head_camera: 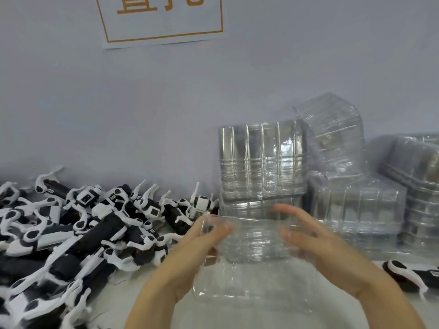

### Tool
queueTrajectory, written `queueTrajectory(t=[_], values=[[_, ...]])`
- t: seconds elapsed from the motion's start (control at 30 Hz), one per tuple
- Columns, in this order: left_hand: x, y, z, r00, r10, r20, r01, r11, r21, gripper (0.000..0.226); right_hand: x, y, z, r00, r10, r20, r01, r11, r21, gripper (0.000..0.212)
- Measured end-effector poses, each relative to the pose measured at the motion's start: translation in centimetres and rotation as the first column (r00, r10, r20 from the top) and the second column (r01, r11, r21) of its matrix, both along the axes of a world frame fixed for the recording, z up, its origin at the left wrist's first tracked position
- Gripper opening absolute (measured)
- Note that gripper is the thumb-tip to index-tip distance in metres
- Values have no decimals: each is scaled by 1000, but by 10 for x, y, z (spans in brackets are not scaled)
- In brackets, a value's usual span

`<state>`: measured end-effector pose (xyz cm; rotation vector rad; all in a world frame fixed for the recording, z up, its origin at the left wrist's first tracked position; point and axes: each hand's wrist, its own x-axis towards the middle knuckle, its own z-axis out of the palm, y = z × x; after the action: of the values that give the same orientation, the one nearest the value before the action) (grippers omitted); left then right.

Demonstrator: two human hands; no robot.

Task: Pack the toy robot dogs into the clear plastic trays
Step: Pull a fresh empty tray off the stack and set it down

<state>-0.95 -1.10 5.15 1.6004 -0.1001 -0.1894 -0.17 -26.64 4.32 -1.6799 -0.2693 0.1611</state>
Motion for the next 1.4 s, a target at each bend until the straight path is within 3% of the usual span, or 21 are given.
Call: queueTrajectory(t=[0.07, 0.13, 0.33, 0.53, 0.77, 0.93, 1.07, 1.2, 1.3, 1.4], values=[[3, -4, -4, 994, 91, -52, -96, 992, -86, 60, -1, 6, -3, 996, -4, -91, 15, 993, 115, 58], [6, -5, -6, 986, 149, -76, -155, 985, -76, 65, -2, 10, -5, 989, -46, -138, 67, 987, 147, 54], [13, 9, -19, 937, 339, -85, -323, 933, 159, 57, -5, 2, -3, 955, -194, -225, 180, 980, -81, 55], [15, 14, -30, 958, 263, -111, -224, 933, 281, 44, 0, -6, -14, 905, -194, -378, 124, 972, -201, 30], [25, 4, -31, 892, 435, 124, -451, 842, 296, 22, 6, 3, -26, 917, -223, -330, 93, 925, -369, 35], [53, -3, -22, 827, 407, 388, -542, 762, 355, 21, 13, 9, -35, 956, -238, -170, 130, 867, -481, 68], [97, 0, -17, 831, 231, 507, -524, 631, 572, 44, 15, 7, -35, 962, -254, -104, 179, 868, -463, 57], [132, 11, -15, 918, -11, 396, -364, 374, 853, 60, 18, 7, -33, 955, -288, -66, 237, 881, -409, 32], [147, 19, -14, 937, -139, 320, -296, 166, 941, 50, 17, 5, -34, 964, -263, -43, 223, 883, -413, 16], [153, 24, -13, 920, -183, 346, -332, 106, 937, 39, 18, 2, -36, 971, -240, -16, 214, 890, -402, 10]])
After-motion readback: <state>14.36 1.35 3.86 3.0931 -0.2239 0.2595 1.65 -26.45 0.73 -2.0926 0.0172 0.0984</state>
